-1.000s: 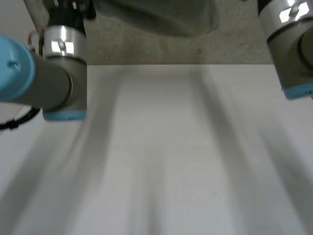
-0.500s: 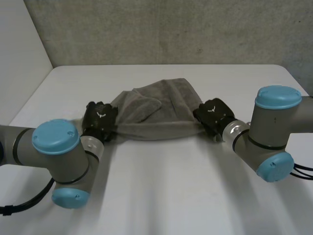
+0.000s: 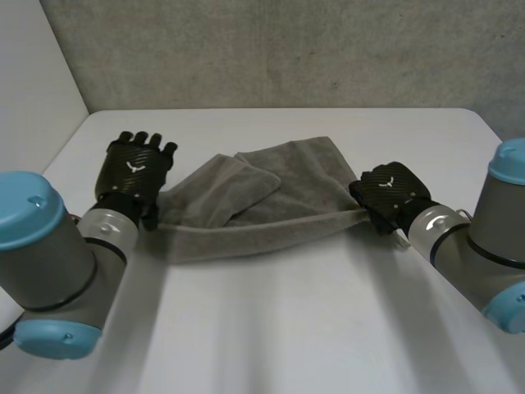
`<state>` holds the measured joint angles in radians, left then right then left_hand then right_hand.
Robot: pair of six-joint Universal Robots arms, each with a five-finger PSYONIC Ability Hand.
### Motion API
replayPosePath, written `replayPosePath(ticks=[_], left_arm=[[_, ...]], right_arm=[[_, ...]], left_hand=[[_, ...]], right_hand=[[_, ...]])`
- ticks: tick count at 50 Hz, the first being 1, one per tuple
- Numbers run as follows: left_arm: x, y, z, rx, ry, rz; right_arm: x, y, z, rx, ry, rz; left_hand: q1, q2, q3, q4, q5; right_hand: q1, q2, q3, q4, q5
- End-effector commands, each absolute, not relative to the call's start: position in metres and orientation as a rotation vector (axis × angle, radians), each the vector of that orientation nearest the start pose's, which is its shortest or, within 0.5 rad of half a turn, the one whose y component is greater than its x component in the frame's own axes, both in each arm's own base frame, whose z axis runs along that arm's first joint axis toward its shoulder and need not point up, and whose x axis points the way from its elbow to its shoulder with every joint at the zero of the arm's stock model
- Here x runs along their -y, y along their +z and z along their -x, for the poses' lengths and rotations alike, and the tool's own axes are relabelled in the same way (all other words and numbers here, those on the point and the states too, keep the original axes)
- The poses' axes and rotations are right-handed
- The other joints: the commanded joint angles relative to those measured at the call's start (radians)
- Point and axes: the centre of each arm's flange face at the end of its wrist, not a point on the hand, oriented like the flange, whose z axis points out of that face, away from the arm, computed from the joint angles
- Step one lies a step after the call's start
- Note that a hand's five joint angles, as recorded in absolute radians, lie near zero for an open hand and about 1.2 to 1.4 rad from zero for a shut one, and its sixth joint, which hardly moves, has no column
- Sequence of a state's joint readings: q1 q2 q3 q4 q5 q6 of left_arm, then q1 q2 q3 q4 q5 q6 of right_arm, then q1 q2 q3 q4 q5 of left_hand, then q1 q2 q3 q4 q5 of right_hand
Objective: Fold the towel.
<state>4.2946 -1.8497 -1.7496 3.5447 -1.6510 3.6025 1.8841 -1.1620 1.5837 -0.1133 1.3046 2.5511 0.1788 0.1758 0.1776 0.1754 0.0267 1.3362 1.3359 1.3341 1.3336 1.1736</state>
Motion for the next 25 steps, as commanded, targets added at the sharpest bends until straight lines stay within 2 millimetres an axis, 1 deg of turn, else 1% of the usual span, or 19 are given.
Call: replayPosePath(ticks=[1,2,4,7,9,10,12,13,14,15,17,18,20,21,25], left_arm=[[0.279,0.192,0.242,-2.114,-2.066,-0.967],[0.279,0.192,0.242,-2.114,-2.066,-0.968],[0.278,0.185,0.246,-2.149,-2.059,-1.048],[0.283,0.181,0.246,-2.165,-2.048,-1.059],[0.3,0.177,0.236,-2.194,-2.02,-1.023],[0.3,0.177,0.236,-2.194,-2.02,-1.022],[0.307,0.173,0.226,-2.26,-1.934,-1.001],[0.307,0.173,0.226,-2.261,-1.934,-1.001],[0.309,0.17,0.224,-2.299,-1.89,-1.003],[0.309,0.17,0.224,-2.299,-1.89,-1.003],[0.311,0.163,0.223,-2.389,-1.785,-1.018],[0.311,0.163,0.223,-2.39,-1.784,-1.018],[0.307,0.159,0.22,-2.474,-1.679,-1.027],[0.307,0.159,0.219,-2.475,-1.678,-1.027],[0.303,0.154,0.211,-2.546,-1.582,-1.011]], right_arm=[[0.285,0.17,-0.243,-2.158,-1.798,1.276],[0.285,0.17,-0.243,-2.158,-1.798,1.276],[0.287,0.168,-0.239,-2.162,-1.784,1.267],[0.29,0.167,-0.236,-2.166,-1.779,1.257],[0.292,0.166,-0.234,-2.176,-1.778,1.249],[0.292,0.166,-0.234,-2.176,-1.778,1.248],[0.296,0.165,-0.23,-2.191,-1.781,1.236],[0.296,0.165,-0.23,-2.191,-1.781,1.236],[0.296,0.165,-0.229,-2.194,-1.782,1.233],[0.297,0.164,-0.228,-2.199,-1.781,1.231],[0.298,0.164,-0.227,-2.204,-1.78,1.227],[0.299,0.163,-0.226,-2.208,-1.777,1.225],[0.299,0.161,-0.226,-2.212,-1.773,1.224],[0.299,0.161,-0.226,-2.212,-1.773,1.224],[0.3,0.156,-0.226,-2.221,-1.755,1.227]], left_hand=[[0.052,0.055,0.054,0.056,0.03],[0.052,0.055,0.054,0.056,0.03],[0.055,0.058,0.056,0.059,0.033],[0.07,0.073,0.071,0.073,0.048],[0.204,0.207,0.205,0.208,0.182],[0.205,0.208,0.206,0.208,0.183],[0.24,0.243,0.241,0.244,0.218],[0.24,0.243,0.241,0.244,0.218],[0.243,0.246,0.244,0.247,0.221],[0.243,0.246,0.244,0.247,0.221],[0.24,0.243,0.241,0.244,0.218],[0.24,0.243,0.241,0.244,0.218],[0.24,0.243,0.241,0.244,0.218],[0.24,0.243,0.241,0.244,0.218],[0.266,0.27,0.268,0.27,0.244]], right_hand=[[0.06,0.06,0.062,0.063,0.048],[0.06,0.06,0.062,0.063,0.048],[0.06,0.06,0.062,0.063,0.048],[0.06,0.06,0.062,0.063,0.048],[0.06,0.06,0.062,0.063,0.048],[0.06,0.06,0.062,0.063,0.048],[0.06,0.06,0.062,0.063,0.048],[0.06,0.06,0.062,0.063,0.048],[0.06,0.06,0.062,0.063,0.048],[0.06,0.06,0.062,0.063,0.048],[0.06,0.06,0.062,0.063,0.048],[0.06,0.06,0.062,0.063,0.048],[0.06,0.06,0.062,0.063,0.048],[0.06,0.06,0.062,0.063,0.048],[0.06,0.06,0.062,0.063,0.048]])
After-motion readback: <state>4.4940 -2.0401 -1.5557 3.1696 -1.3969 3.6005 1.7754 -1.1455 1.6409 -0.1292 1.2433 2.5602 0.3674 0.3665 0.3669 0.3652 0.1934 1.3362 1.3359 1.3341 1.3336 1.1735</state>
